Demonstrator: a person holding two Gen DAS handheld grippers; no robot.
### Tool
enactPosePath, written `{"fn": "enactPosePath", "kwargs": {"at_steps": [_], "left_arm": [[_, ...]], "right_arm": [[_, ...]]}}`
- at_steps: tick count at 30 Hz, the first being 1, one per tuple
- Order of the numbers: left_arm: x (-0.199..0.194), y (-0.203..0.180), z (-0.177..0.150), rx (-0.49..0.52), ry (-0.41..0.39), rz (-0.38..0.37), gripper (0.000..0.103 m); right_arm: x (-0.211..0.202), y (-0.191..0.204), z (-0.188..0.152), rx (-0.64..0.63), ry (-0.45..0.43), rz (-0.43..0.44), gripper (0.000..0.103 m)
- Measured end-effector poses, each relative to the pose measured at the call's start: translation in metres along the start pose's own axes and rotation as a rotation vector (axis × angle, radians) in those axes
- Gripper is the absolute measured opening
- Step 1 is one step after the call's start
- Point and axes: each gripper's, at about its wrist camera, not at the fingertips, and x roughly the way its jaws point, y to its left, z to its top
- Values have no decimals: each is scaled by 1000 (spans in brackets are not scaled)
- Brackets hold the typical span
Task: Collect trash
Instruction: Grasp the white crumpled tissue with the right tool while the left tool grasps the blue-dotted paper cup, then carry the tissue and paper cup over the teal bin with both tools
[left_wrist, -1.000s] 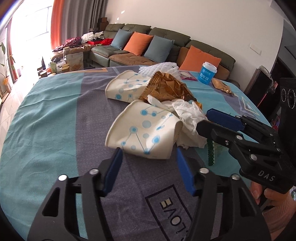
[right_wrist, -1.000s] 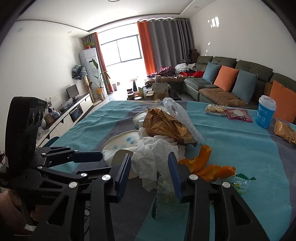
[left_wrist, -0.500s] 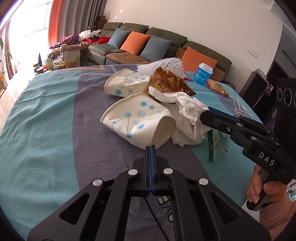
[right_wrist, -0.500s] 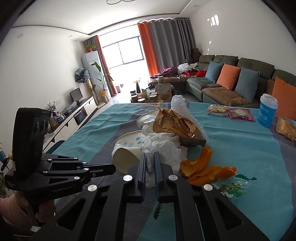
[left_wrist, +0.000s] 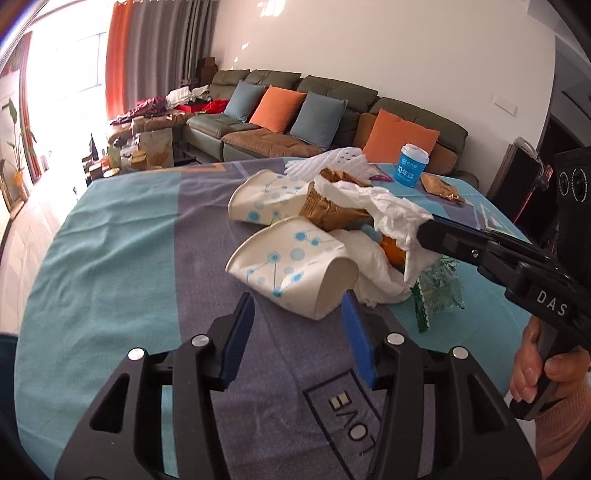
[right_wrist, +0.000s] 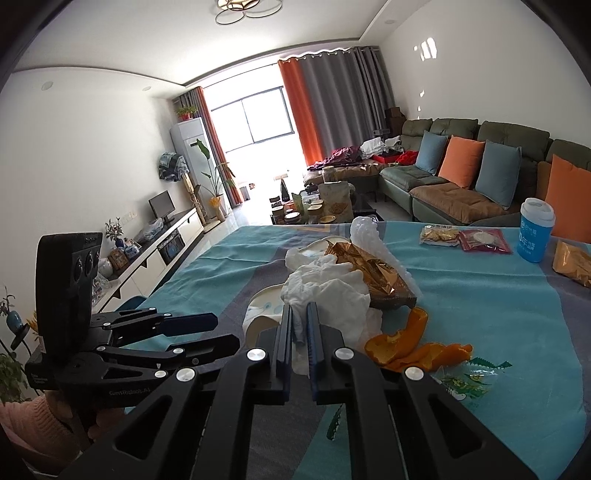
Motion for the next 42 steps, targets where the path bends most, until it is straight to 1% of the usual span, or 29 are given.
{"fn": "enactPosePath", "kwargs": {"at_steps": [3,5,7,9,10,11,19,27,32,35,42], "left_arm": [[5,-7,6,56,-13,27,47],[13,-7,10,71,9,19,30],[21,-6,11,77,30,12,25],[22,-5,11,85,31,1,23],[23,-6,11,92,33,-8,19],[23,-7,11,98,33,-11,18],[12,-7,8,93,12,-20,16],[-27,12,-3,42,-32,-2,15],[-55,32,-13,-5,-58,36,15],[-74,45,-21,-31,-70,74,15],[-118,91,-45,-124,-92,172,15]], "right_arm": [[1,-2,0,11,1,1,6],[2,-5,1,24,2,5,6],[2,-8,1,34,2,10,6],[3,-11,0,39,4,10,6],[3,-12,0,42,4,12,6],[2,-12,-1,44,4,13,6],[1,-7,3,42,-10,41,6],[1,9,12,26,-24,106,6],[7,29,16,-1,-16,158,6],[14,44,17,-23,-6,196,6],[38,79,20,-70,26,285,6]]}}
